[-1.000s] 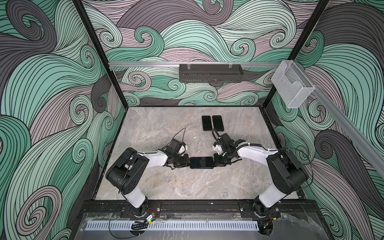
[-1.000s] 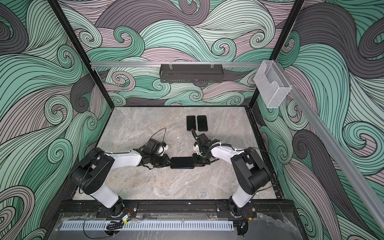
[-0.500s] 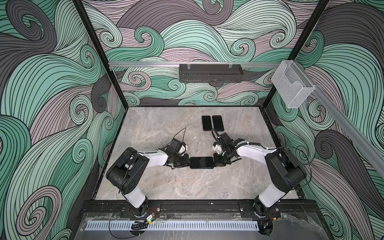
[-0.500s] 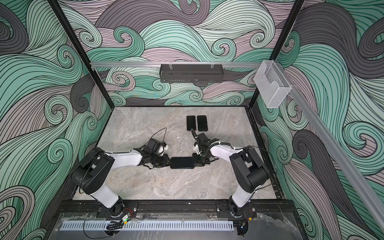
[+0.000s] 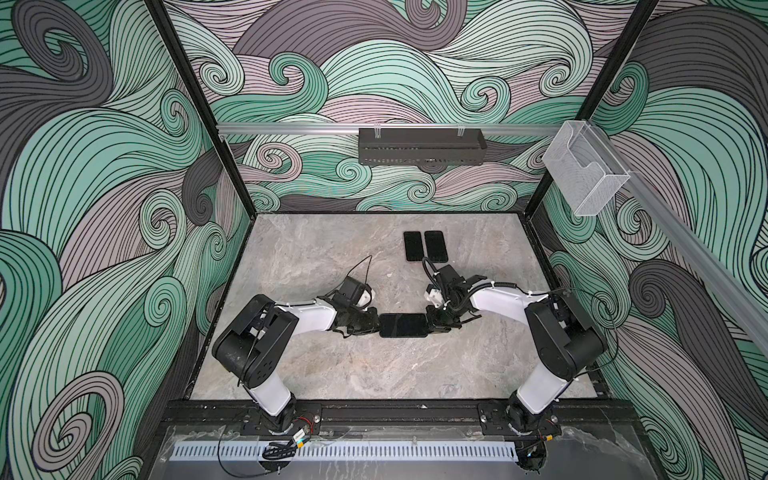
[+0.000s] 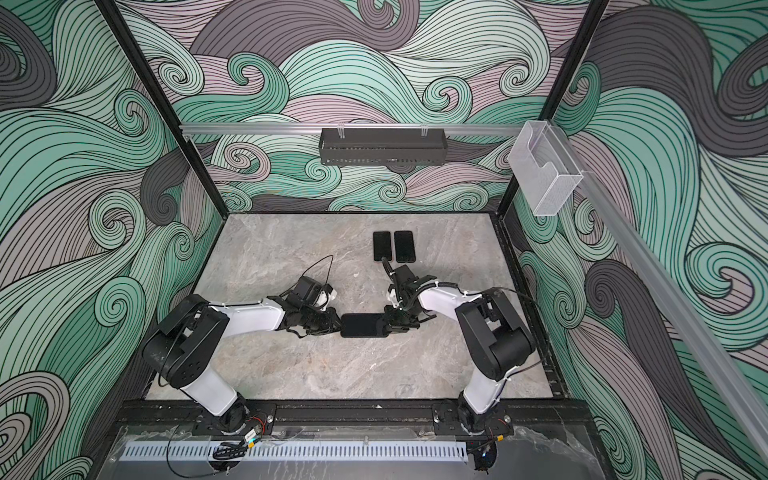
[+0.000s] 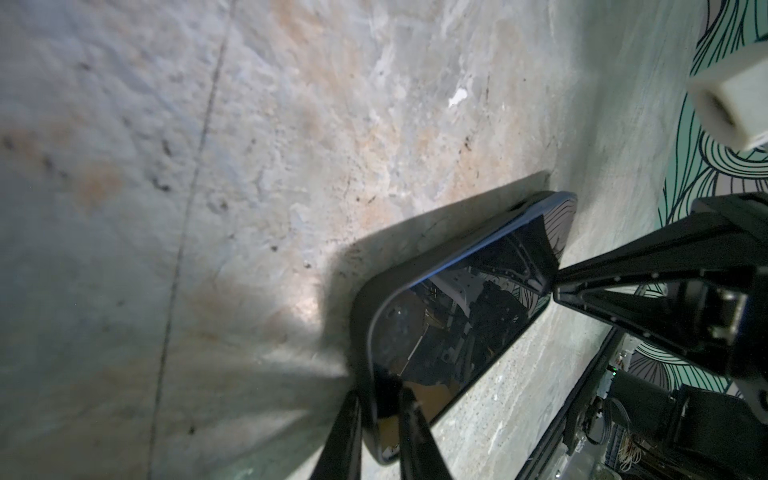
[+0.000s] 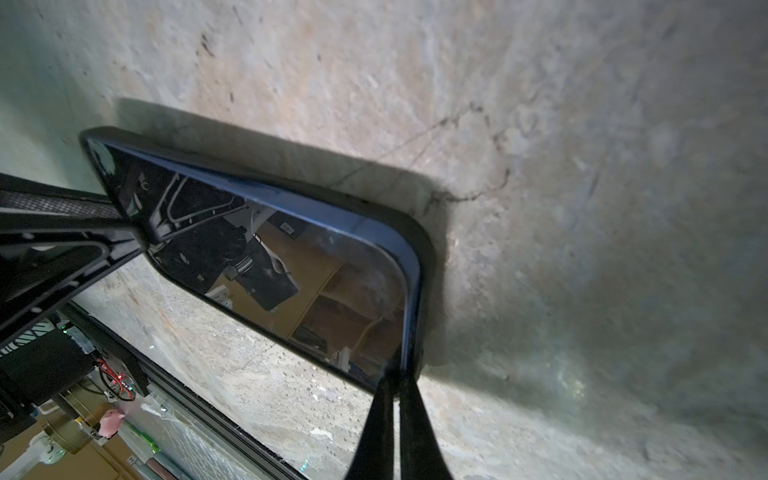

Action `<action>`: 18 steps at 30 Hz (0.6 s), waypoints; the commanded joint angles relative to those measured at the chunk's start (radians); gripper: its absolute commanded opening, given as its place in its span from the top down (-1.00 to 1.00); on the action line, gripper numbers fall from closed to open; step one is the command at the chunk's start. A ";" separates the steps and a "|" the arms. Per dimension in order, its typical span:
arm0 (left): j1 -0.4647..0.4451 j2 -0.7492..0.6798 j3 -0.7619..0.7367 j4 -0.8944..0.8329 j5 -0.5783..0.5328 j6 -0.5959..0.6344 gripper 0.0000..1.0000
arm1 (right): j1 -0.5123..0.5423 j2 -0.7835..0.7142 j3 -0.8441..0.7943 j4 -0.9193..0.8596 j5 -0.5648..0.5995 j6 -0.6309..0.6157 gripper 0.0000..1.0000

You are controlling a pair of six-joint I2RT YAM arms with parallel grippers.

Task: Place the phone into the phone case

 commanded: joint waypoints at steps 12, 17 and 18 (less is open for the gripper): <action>-0.051 0.017 0.012 -0.033 -0.027 0.008 0.63 | 0.112 0.153 -0.030 0.078 0.326 0.018 0.82; -0.051 -0.011 0.016 -0.061 -0.059 0.006 0.55 | 0.121 0.099 -0.023 0.038 0.341 0.011 0.79; -0.051 -0.018 0.018 -0.072 -0.068 0.006 0.51 | 0.120 0.078 -0.024 0.034 0.329 0.008 0.78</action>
